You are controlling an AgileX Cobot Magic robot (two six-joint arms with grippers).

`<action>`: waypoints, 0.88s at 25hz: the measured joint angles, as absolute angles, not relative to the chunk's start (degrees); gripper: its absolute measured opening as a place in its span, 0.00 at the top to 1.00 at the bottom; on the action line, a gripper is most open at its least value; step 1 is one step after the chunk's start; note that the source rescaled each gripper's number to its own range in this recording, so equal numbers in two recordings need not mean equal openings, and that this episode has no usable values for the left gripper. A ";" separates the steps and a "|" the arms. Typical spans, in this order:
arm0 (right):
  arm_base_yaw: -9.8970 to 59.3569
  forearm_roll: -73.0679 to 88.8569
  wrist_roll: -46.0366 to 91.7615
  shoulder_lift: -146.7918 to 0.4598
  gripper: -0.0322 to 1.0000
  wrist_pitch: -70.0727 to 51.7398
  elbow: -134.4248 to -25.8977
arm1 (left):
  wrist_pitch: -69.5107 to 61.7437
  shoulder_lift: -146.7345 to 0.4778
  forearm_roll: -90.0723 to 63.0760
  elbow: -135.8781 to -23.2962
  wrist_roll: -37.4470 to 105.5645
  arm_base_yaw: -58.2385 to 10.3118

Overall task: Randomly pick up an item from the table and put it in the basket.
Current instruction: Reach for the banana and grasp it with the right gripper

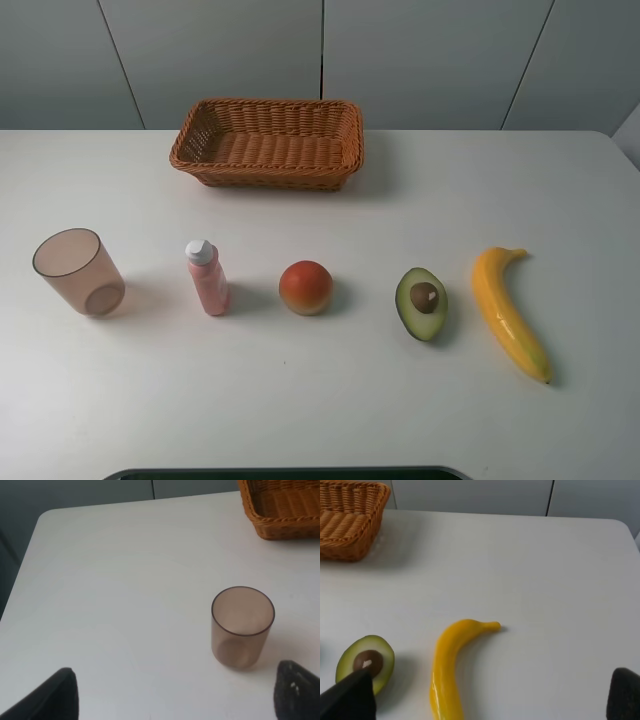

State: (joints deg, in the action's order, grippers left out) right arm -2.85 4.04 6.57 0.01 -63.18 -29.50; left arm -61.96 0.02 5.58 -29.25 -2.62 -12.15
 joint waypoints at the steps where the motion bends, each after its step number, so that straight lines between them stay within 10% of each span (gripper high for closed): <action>1: -2.85 4.04 6.46 0.01 0.00 -63.18 -29.50 | -61.96 0.02 5.58 -29.25 -2.62 -12.15; 22: -2.23 6.75 8.54 -50.31 0.00 -63.20 -50.19 | -61.96 0.02 5.58 -29.25 -2.62 -12.15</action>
